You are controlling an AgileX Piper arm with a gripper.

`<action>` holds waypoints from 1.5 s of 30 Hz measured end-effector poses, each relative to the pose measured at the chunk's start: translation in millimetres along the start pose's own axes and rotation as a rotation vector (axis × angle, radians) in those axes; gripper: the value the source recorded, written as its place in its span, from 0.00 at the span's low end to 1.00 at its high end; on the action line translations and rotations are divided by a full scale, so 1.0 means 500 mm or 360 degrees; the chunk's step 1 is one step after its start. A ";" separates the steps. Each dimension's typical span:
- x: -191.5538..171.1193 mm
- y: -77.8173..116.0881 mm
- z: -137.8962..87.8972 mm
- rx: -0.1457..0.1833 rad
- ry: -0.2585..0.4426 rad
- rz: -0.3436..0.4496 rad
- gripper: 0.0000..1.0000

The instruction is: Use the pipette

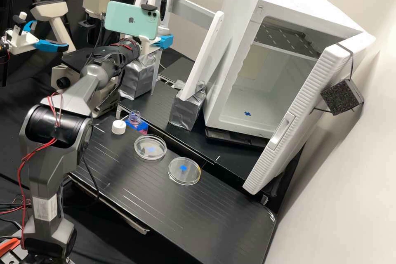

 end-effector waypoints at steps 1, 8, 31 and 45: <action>0.000 0.000 0.000 0.0010 0.0004 0.0003 0.00; -0.016 0.026 -0.009 0.0053 0.0063 0.0071 0.00; -0.145 0.070 0.076 0.0295 0.0159 0.0185 0.00; -0.220 -0.007 0.112 0.0296 0.0200 0.0127 0.00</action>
